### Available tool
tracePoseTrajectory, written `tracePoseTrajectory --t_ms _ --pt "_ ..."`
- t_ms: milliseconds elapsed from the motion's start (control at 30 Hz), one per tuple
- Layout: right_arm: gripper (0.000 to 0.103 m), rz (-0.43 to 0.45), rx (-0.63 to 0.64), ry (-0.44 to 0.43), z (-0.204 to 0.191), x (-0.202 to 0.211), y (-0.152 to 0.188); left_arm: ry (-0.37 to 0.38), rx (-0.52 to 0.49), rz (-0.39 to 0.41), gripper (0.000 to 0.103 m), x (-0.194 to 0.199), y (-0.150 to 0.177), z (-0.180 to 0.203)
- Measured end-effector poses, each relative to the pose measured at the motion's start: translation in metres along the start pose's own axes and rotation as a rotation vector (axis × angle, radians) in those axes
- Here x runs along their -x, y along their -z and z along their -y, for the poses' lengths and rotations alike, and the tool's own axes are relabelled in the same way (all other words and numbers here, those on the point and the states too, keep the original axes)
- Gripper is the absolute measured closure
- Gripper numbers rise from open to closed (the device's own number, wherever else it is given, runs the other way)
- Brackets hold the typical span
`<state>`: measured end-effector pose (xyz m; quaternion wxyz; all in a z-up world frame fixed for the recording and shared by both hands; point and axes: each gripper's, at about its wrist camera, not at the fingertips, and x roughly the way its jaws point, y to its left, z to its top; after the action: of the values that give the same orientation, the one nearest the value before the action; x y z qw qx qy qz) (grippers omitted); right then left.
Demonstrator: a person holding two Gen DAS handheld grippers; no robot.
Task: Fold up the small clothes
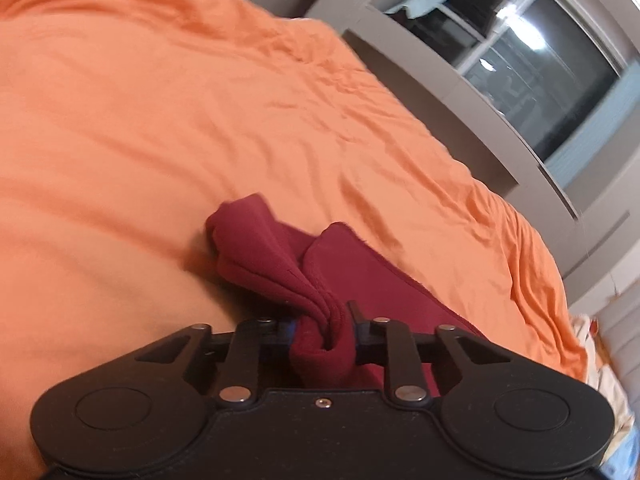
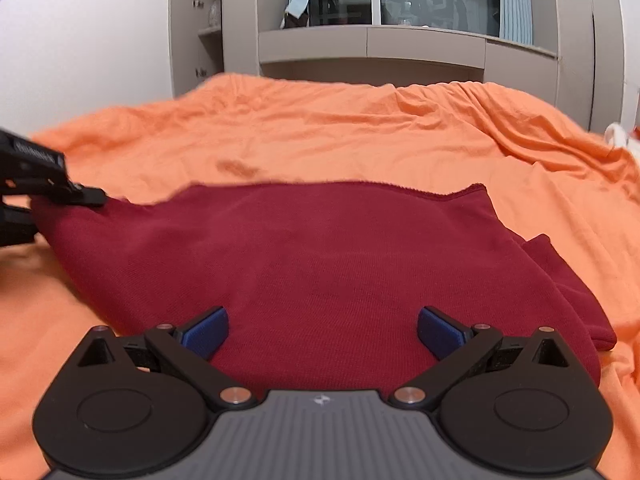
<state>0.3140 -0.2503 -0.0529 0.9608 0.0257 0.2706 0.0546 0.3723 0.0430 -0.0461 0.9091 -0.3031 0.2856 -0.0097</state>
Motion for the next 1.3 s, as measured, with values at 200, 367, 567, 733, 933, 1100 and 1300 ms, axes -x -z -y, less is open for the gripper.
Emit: tracePoseTrajectory --t_ms 200,367,567,733,933,1100,1300 --pt "0.000 0.016 -0.130 -0.040 0.034 0.031 -0.012 0.076 -0.241 0.024 0.082 0.011 -0.012 0.041" --pt "0.000 0.023 -0.129 0.027 0.067 0.064 -0.012 0.144 -0.451 0.020 0.083 0.018 -0.012 0.094" --pt "0.000 0.056 -0.141 0.149 0.107 0.111 -0.004 0.245 -0.628 -0.012 0.083 0.017 0.014 0.164" --pt "0.000 0.072 -0.189 0.243 0.138 0.142 0.005 0.353 -0.735 -0.074 0.084 0.014 0.057 0.219" --pt "0.000 0.080 -0.245 0.324 0.167 0.160 0.018 0.439 -0.843 -0.185 0.085 0.009 0.117 0.256" --pt "0.000 0.065 -0.280 0.337 0.178 0.161 0.029 0.450 -0.854 -0.279 0.083 -0.004 0.144 0.251" --pt "0.000 0.039 -0.267 0.336 0.178 0.150 0.034 0.477 -0.802 -0.339 0.049 -0.007 0.142 0.238"
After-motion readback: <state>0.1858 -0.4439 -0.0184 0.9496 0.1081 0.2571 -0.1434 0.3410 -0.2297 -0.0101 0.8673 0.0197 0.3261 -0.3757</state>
